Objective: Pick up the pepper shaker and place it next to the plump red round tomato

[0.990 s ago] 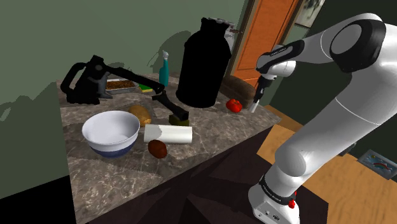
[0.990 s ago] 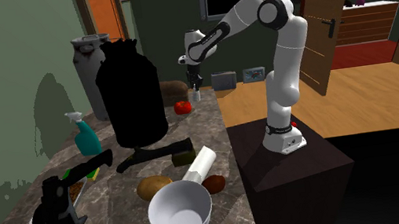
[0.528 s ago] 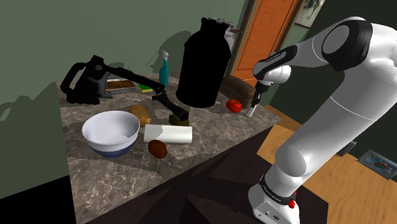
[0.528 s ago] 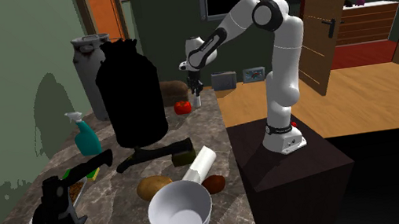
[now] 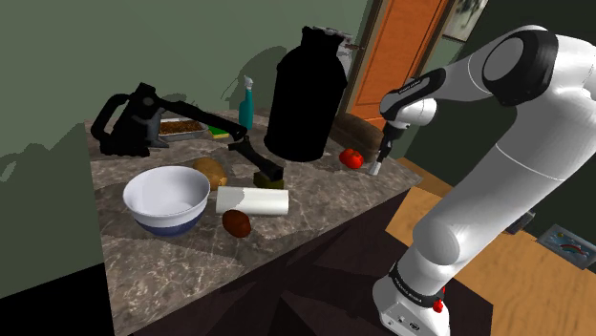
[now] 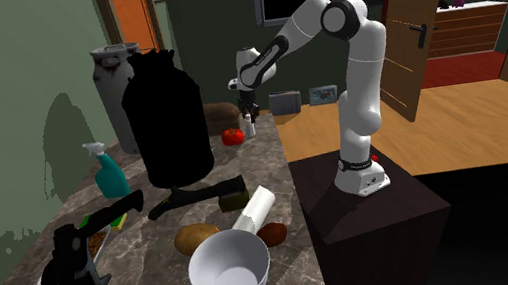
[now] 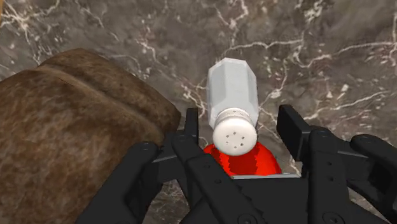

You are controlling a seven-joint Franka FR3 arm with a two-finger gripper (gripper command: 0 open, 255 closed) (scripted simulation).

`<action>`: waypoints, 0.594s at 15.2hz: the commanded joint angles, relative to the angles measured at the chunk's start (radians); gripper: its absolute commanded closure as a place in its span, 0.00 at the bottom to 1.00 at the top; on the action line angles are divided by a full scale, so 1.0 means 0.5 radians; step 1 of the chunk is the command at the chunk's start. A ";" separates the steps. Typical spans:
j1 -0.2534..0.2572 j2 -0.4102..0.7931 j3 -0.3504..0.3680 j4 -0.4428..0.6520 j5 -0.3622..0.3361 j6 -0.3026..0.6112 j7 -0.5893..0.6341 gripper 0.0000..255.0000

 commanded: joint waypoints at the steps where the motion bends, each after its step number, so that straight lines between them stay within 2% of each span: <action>1: -0.001 0.002 -0.001 -0.005 -0.002 0.001 0.001 0.00; 5: -0.001 0.004 -0.002 -0.001 0.000 -0.002 0.000 0.00; 9: -0.011 -0.195 0.034 0.090 -0.127 -0.268 0.095 0.00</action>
